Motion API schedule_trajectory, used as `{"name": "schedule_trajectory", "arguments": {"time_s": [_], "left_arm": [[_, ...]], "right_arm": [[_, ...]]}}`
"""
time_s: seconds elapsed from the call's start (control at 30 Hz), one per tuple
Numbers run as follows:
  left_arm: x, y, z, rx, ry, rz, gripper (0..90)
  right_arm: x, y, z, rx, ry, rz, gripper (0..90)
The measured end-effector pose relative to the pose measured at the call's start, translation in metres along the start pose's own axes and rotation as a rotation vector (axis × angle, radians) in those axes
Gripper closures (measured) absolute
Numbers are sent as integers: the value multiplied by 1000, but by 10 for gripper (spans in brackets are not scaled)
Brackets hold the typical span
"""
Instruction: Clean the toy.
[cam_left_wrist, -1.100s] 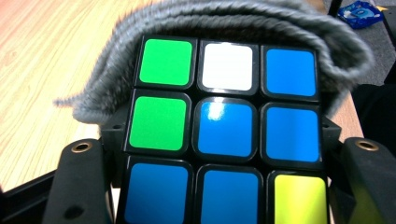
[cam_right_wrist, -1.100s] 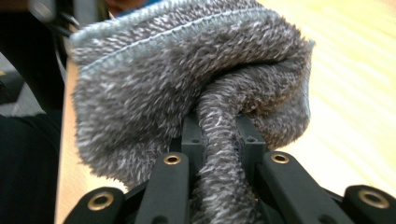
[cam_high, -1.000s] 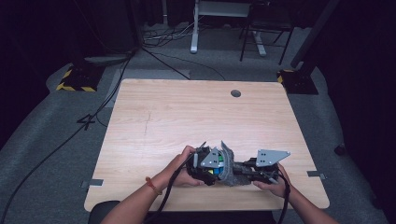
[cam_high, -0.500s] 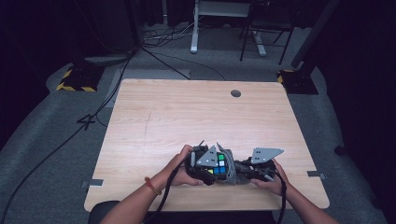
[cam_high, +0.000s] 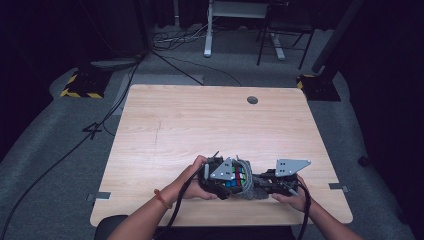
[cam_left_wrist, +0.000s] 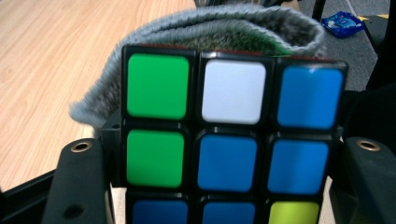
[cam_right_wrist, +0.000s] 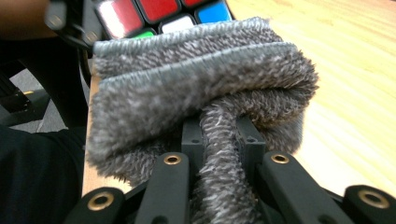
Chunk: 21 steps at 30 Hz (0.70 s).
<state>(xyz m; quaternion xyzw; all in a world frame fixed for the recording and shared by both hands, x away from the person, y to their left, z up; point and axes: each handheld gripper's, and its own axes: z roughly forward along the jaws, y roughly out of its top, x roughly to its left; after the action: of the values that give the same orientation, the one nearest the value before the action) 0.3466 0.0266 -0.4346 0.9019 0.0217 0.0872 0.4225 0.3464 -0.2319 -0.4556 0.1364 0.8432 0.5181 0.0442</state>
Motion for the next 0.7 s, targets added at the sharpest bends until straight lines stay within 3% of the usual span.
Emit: {"name": "schedule_trajectory", "arguments": {"time_s": [0.07,0.17,0.23,0.37,0.43,0.53,0.6,0.7], "left_arm": [[0,0,3,30,7,0,327],[-2,-3,9,73,19,18,310],[-3,-3,9,86,24,25,318],[-2,-1,7,61,38,20,325],[-1,0,4,25,26,2,327],[-2,2,2,14,25,8,328],[-2,1,4,39,35,17,328],[-2,-1,6,56,38,15,325]], "right_arm": [[2,1,-1,2,-15,-20,788],[6,6,-5,-30,1,-29,788],[10,7,-3,-1,-17,-58,788],[6,6,-3,-7,-21,-39,787],[6,5,1,31,-29,-43,787],[6,-2,11,93,-25,-53,787],[7,-2,15,105,-20,-64,787],[8,1,11,67,-13,-62,787]]}}
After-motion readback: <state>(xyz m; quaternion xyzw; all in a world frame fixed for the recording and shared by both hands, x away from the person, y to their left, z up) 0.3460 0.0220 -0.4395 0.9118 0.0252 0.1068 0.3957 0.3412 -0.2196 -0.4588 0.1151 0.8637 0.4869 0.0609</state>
